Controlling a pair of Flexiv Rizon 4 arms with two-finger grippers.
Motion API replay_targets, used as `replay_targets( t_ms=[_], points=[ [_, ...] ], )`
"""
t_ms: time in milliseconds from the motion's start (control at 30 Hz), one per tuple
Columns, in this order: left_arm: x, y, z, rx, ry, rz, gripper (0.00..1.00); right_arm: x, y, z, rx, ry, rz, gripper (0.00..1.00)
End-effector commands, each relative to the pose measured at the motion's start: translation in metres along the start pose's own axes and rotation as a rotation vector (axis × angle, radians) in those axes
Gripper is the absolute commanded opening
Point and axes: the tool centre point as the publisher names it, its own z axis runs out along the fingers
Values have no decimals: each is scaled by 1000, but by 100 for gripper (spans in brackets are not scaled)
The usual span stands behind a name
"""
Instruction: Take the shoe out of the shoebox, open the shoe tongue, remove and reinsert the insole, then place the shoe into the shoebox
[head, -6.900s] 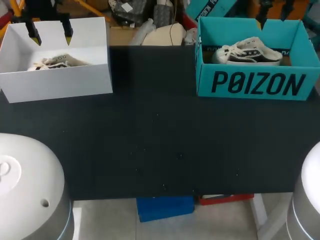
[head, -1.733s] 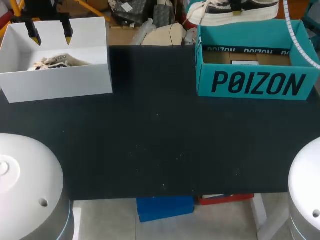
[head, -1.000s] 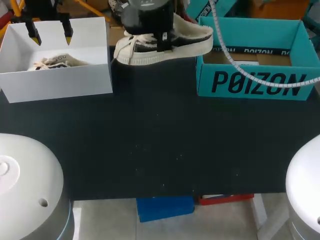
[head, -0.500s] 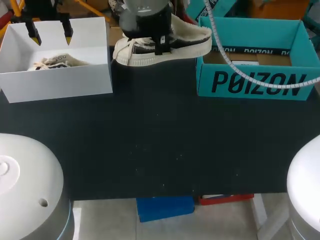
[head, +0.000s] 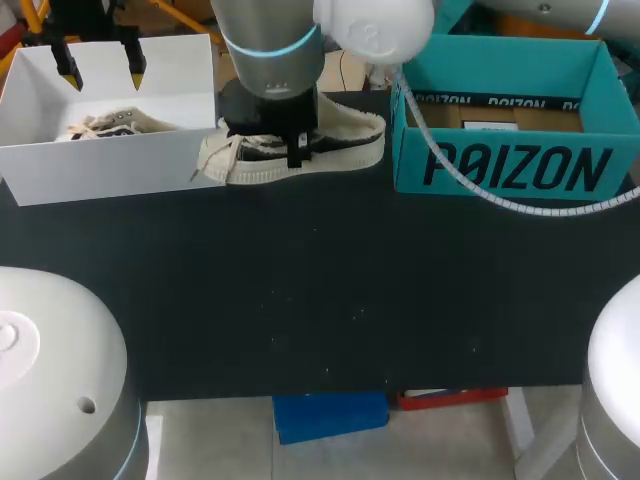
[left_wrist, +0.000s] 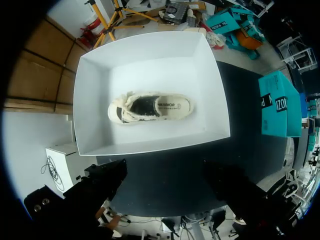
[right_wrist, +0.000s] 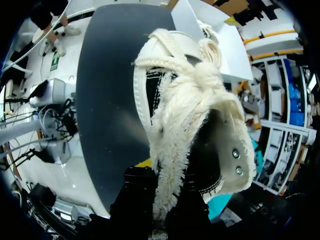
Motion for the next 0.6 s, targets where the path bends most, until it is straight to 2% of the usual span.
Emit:
replay_targets(
  t_ms=[33, 300, 600],
  points=[
    [0, 0, 0, -1, -1, -1, 100, 14, 0, 37, -37, -2, -25, 0],
    [0, 0, 0, -1, -1, -1, 100, 34, 7, 87, -84, 36, -66, 0],
    [0, 0, 0, -1, -1, -1, 100, 49, 20, 133, -90, 93, -4, 0]
  ],
)
